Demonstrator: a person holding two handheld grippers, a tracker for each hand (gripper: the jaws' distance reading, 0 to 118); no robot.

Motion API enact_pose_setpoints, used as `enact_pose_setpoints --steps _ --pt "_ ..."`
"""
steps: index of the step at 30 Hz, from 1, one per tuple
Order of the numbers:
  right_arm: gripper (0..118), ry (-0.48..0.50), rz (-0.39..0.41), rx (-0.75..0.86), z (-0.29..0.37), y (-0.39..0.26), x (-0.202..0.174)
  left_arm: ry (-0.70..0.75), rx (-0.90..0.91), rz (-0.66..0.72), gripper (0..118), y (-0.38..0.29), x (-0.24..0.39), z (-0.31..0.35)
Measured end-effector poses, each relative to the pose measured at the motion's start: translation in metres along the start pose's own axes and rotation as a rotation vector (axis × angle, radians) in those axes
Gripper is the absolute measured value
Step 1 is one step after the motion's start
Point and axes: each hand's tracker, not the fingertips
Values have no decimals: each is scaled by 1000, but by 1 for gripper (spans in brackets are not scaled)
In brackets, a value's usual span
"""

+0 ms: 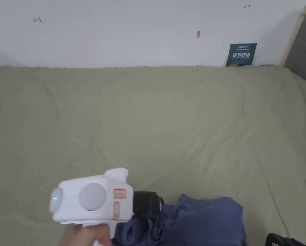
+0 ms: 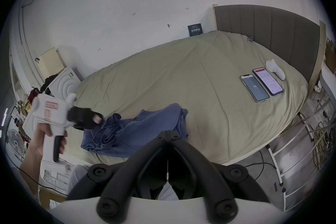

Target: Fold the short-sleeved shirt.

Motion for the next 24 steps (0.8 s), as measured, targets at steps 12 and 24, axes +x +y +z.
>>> enact_pose_setpoints --steps 12,24 --pt "1 60 14 -37 -10 -2 -23 -255 2 220 0 -13 -97 -17" --pt "1 11 12 -71 -14 -2 -13 -537 -115 402 0 -48 -68 -131"
